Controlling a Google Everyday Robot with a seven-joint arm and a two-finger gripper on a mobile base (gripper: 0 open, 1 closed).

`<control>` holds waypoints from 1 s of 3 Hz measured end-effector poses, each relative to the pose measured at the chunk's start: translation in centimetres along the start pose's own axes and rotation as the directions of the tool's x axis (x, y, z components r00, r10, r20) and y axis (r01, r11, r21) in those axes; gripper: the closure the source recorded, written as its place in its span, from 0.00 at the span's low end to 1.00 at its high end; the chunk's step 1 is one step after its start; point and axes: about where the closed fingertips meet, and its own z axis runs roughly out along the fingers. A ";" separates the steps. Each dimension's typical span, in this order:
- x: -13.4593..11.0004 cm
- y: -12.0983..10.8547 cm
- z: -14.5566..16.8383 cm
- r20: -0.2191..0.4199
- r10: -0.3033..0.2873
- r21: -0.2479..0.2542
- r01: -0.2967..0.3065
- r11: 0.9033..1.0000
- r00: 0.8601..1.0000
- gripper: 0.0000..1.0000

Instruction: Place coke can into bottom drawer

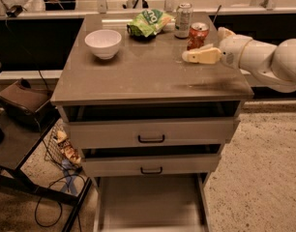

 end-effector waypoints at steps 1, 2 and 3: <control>1.0 -3.2 2.6 0.021 0.002 0.014 -0.002 1.000 1.000 0.00; 1.2 -5.5 4.6 0.039 0.001 0.019 -0.002 1.000 0.999 0.16; 1.0 -6.4 6.3 0.065 0.000 0.017 -0.001 1.000 0.998 0.39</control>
Offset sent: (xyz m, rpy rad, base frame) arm 0.1056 -0.0212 -0.0145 0.0409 -0.0481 -0.0309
